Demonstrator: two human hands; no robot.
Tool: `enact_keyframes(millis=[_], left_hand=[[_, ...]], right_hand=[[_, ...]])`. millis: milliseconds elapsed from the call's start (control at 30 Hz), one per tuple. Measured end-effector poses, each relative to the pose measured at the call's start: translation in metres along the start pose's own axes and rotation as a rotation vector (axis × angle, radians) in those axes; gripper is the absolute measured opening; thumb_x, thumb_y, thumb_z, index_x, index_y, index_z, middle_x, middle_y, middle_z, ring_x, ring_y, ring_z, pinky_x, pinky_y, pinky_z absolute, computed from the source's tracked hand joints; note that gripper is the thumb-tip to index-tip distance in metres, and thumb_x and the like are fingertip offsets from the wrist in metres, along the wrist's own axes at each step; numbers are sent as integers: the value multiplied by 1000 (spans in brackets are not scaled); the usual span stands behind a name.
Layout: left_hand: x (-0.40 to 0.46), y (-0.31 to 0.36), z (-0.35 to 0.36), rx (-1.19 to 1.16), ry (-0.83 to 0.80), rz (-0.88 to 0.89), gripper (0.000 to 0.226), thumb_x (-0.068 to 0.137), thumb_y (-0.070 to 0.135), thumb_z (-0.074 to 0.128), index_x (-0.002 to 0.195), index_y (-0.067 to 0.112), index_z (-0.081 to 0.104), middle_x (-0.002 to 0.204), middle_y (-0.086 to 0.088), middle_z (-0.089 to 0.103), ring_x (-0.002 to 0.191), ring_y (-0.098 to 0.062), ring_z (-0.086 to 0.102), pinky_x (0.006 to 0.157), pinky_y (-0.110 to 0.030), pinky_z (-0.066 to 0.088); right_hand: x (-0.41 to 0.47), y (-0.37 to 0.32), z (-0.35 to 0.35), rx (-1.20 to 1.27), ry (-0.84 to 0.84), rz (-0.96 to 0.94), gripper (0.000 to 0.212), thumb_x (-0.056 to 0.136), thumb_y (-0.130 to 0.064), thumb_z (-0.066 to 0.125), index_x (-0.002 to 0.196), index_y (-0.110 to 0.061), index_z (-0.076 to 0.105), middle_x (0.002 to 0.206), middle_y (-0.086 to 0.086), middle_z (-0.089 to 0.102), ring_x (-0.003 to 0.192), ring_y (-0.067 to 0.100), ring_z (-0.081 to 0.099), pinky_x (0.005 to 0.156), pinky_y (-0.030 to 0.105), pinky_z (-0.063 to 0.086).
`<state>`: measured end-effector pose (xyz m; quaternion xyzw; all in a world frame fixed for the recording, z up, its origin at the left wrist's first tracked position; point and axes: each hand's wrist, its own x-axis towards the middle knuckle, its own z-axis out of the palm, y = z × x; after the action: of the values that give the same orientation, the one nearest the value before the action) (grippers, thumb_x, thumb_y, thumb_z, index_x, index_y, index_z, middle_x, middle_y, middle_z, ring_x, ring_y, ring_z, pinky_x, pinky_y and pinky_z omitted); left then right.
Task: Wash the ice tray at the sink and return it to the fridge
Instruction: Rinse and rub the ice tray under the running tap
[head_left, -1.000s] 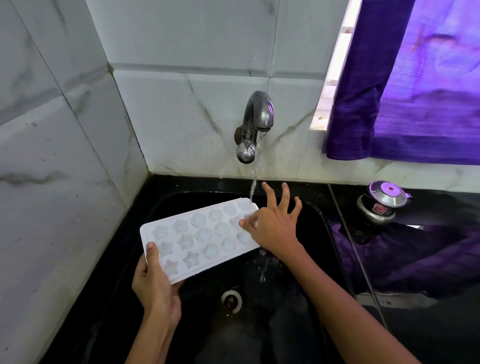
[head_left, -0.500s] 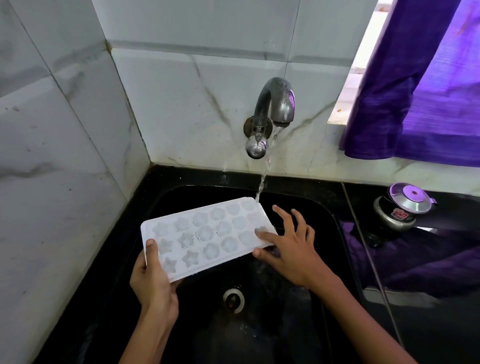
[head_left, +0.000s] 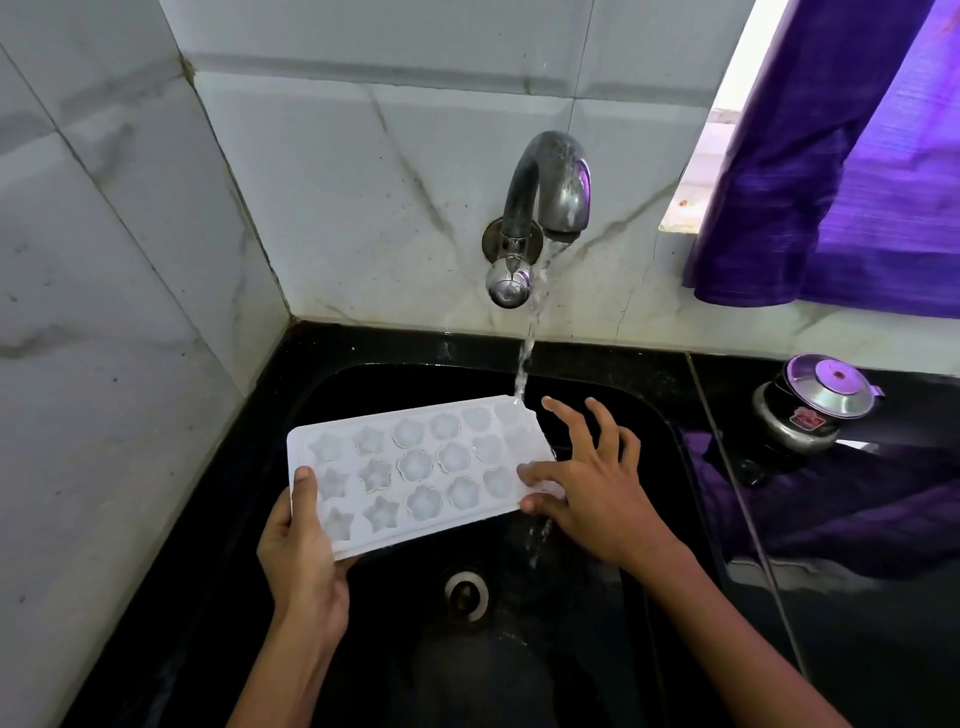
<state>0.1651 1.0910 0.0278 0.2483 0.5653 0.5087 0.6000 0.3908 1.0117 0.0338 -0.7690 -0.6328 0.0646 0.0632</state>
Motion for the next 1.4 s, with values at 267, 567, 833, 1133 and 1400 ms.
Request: enact_keyframes(millis=[267,567,833,1133,1400], left_hand=[[-10,-6,-3,-7,-4,-40,23,94,39,52,101,21,64,106,-8,69,90,-26,68,57,-35,59],[-22,-4,-8,-17,-26,-44,23,94,40,51,98,23,65,107,-9,69,93,-28,68,59,-36,58],[-25,-4,-7,-45,-34,-69,23,94,40,50,97,22,64,101,-5,70,88,-25,68,54,-33,59],[-18,-8,-2,12,-23,-65,20,94,39,51,93,23,64,99,-6,70,84,-24,68,55,-33,59],[-10,-16,2,59,-72,-63,19,92,39,55,95,24,66,95,-2,71,80,-20,70,52,-30,57]], right_hand=[[-10,-3,5,-188,235,4,27,66,-59,73,85,-42,70,148,5,35,134,39,19,101,54,12],[-18,-5,-9,-22,135,35,24,75,-57,65,95,-44,70,159,-3,8,139,29,-15,105,50,-6],[-18,-11,-25,-58,87,51,31,83,-55,55,107,-41,68,159,-6,-1,140,32,-19,106,51,-10],[-11,-7,-26,-16,-73,86,28,74,-56,66,95,-38,72,156,-15,7,142,26,-13,110,50,-3],[-5,20,-27,521,-140,100,18,61,-50,80,61,-37,67,128,-23,46,124,4,40,105,39,33]])
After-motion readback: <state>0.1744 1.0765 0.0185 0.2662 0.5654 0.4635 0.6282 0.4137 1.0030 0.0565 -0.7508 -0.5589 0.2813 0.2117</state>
